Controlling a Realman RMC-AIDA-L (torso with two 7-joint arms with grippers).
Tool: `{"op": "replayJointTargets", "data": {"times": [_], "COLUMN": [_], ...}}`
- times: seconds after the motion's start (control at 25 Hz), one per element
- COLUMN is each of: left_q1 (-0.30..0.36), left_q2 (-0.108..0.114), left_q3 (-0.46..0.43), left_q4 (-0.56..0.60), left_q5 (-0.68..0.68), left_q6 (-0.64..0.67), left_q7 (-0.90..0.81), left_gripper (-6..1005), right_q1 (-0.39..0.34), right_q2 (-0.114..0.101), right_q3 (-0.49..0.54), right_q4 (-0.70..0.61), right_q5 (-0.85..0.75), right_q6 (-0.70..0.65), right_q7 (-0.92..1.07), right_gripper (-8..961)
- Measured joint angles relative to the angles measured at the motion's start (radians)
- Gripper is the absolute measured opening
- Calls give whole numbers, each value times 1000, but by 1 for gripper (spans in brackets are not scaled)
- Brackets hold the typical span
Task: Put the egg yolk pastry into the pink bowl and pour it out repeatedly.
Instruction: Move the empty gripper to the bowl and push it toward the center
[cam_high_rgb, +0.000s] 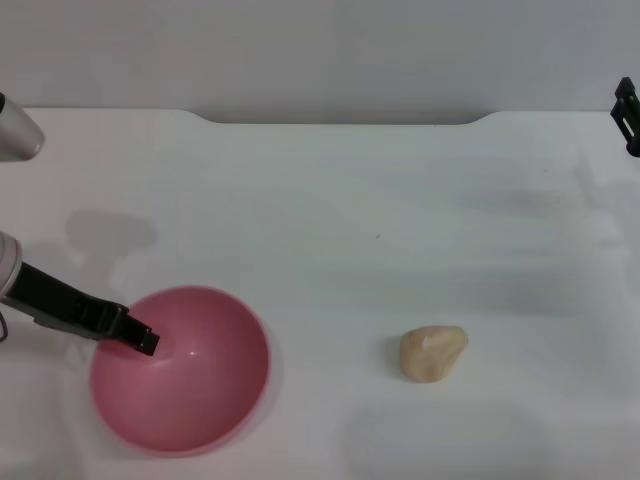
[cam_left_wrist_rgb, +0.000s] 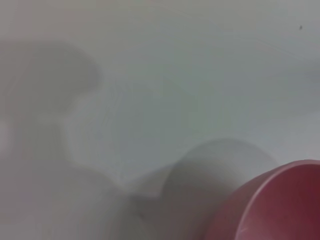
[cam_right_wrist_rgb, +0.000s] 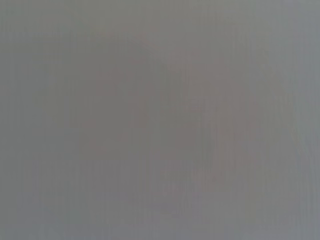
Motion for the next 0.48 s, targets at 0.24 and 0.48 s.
{"op": "replayJointTargets", "data": {"times": [0.24,0.48], "left_q1": [1,-1], "left_q2": [1,1], "left_q3": [0,0], "left_q4": [-17,-17], "left_q5": [0,0], "left_q6": [10,9], "left_q7": [7,13], "left_gripper": [402,118], "right_q1": [0,-1], "right_q2": [0,0], "right_q3": [0,0], "right_q4": [0,-1], "right_q5": [1,1], "right_q6": [0,-1], "right_q7": [0,1], "right_gripper": [664,664]}}
